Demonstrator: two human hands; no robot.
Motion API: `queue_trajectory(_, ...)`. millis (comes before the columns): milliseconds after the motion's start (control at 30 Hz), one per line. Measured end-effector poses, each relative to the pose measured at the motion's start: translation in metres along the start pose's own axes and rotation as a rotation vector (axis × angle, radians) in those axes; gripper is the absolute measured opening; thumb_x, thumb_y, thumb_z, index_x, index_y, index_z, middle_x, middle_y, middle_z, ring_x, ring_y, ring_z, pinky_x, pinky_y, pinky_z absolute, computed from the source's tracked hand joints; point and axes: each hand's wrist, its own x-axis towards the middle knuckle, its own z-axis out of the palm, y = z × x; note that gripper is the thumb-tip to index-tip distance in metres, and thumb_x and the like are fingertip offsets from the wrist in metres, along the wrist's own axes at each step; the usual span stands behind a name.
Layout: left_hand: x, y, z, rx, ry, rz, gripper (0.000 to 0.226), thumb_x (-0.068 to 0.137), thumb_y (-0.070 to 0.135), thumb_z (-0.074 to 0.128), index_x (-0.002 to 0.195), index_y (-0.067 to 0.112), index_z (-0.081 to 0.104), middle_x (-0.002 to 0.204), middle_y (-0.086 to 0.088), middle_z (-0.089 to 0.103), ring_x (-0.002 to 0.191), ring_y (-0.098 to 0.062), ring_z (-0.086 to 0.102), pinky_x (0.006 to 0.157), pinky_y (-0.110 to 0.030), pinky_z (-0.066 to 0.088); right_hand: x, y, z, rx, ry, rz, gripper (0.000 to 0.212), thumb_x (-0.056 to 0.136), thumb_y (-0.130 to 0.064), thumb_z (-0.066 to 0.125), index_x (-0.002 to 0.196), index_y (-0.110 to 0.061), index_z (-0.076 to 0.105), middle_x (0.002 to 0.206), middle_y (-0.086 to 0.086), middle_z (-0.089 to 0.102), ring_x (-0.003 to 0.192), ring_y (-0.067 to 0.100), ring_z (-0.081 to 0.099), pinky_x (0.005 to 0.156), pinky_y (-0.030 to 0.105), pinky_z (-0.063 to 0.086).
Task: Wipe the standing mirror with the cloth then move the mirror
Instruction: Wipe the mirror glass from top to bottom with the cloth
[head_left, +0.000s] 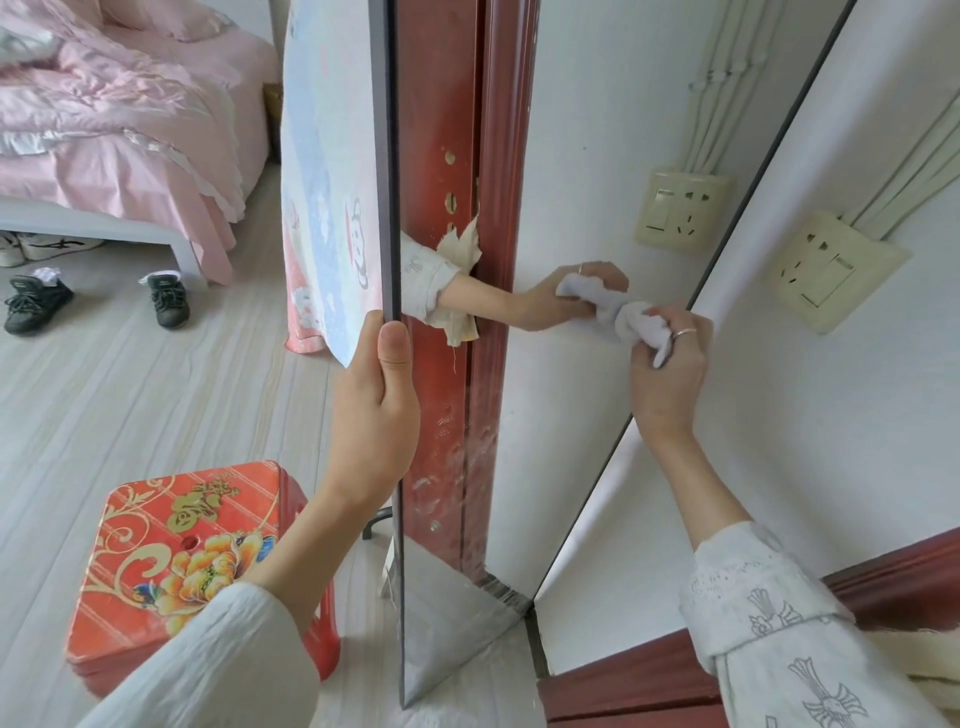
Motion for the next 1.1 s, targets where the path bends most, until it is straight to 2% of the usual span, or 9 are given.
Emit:
queue_trajectory(167, 0.001, -0.002, 0.0, -0.017, -0.013, -0.032, 0.033, 0.096, 0.028, 0.021, 0.073, 0.015, 0.041, 0.064, 0.003, 0.033, 0.054, -0.002, 0.031, 0.054, -0.014, 0.032, -0.06, 0.037, 0.014, -0.01, -0.2, 0.007, 0.03, 0.071, 0.013, 0.046, 0.093, 0.0, 0.063, 0.098, 0.012, 0.047, 0.093, 0.032, 0.056, 0.076, 0.008, 0.037)
queue_trajectory(367, -0.002, -0.003, 0.003, -0.009, -0.003, -0.023, 0.037, 0.096, 0.031, 0.021, 0.075, 0.006, 0.041, 0.063, 0.004, 0.031, 0.056, -0.005, 0.03, 0.053, -0.023, 0.03, -0.107, 0.074, 0.008, -0.214, -0.794, 0.272, 0.031, 0.082, 0.004, 0.048, 0.108, -0.005, 0.061, 0.109, 0.012, 0.055, 0.1, 0.03, 0.058, 0.078, 0.02, 0.039)
queue_trajectory(433, -0.004, -0.002, 0.003, -0.003, -0.013, -0.022, 0.039, 0.096, 0.031, 0.022, 0.078, 0.002, 0.041, 0.062, 0.004, 0.031, 0.056, -0.006, 0.031, 0.053, -0.022, 0.029, -0.097, 0.074, -0.004, -0.218, -0.684, 0.344, 0.03, 0.078, -0.002, 0.048, 0.104, -0.009, 0.061, 0.107, 0.012, 0.06, 0.098, 0.029, 0.058, 0.075, 0.021, 0.039)
queue_trajectory(500, -0.005, 0.0, 0.002, 0.008, -0.011, -0.015, 0.034, 0.098, 0.028, 0.023, 0.073, 0.011, 0.039, 0.06, 0.005, 0.03, 0.053, -0.004, 0.032, 0.051, -0.019, 0.029, -0.077, 0.061, -0.017, -0.105, -0.479, 0.371, 0.024, 0.076, -0.002, 0.051, 0.096, -0.015, 0.057, 0.1, 0.01, 0.059, 0.091, 0.026, 0.056, 0.069, 0.017, 0.04)
queue_trajectory(567, -0.004, 0.002, 0.001, 0.03, -0.011, -0.008, 0.032, 0.099, 0.023, 0.024, 0.069, 0.025, 0.032, 0.06, 0.006, 0.029, 0.052, -0.001, 0.034, 0.051, -0.016, 0.03, -0.051, 0.04, -0.026, -0.027, -0.316, 0.299, 0.02, 0.078, 0.0, 0.053, 0.089, -0.017, 0.051, 0.098, 0.009, 0.054, 0.086, 0.022, 0.054, 0.062, 0.008, 0.037)
queue_trajectory(667, -0.004, 0.004, 0.0, 0.041, -0.012, -0.017, 0.033, 0.099, 0.022, 0.024, 0.068, 0.027, 0.029, 0.06, 0.005, 0.028, 0.053, 0.001, 0.035, 0.053, -0.014, 0.032, -0.016, 0.003, -0.027, 0.082, -0.183, 0.172, 0.03, 0.08, 0.003, 0.052, 0.078, -0.027, 0.047, 0.101, 0.009, 0.047, 0.079, 0.006, 0.051, 0.065, -0.002, 0.036)
queue_trajectory(833, -0.003, 0.003, -0.001, 0.044, -0.012, -0.015, 0.033, 0.099, 0.021, 0.023, 0.067, 0.027, 0.028, 0.061, 0.005, 0.027, 0.053, 0.001, 0.035, 0.054, -0.013, 0.032, -0.007, -0.026, -0.009, 0.286, -0.172, 0.192, 0.043, 0.081, 0.007, 0.051, 0.081, -0.036, 0.046, 0.11, 0.009, 0.05, 0.087, 0.008, 0.052, 0.068, 0.001, 0.04)
queue_trajectory(967, -0.002, 0.0, 0.0, 0.035, -0.015, -0.01, 0.032, 0.099, 0.024, 0.023, 0.068, 0.026, 0.029, 0.062, 0.006, 0.028, 0.054, 0.0, 0.032, 0.054, -0.015, 0.031, -0.036, -0.017, 0.0, 0.286, -0.237, 0.181, 0.037, 0.077, 0.014, 0.053, 0.089, -0.021, 0.055, 0.107, 0.008, 0.048, 0.082, -0.013, 0.053, 0.075, 0.003, 0.042)
queue_trajectory(1100, -0.003, -0.001, 0.001, 0.018, -0.017, -0.014, 0.035, 0.096, 0.029, 0.022, 0.075, 0.008, 0.039, 0.063, 0.005, 0.032, 0.056, -0.003, 0.033, 0.055, -0.017, 0.031, -0.087, -0.004, 0.008, 0.232, -0.351, 0.116, 0.041, 0.073, 0.011, 0.056, 0.078, -0.029, 0.053, 0.098, 0.013, 0.046, 0.08, -0.013, 0.052, 0.073, 0.002, 0.04)
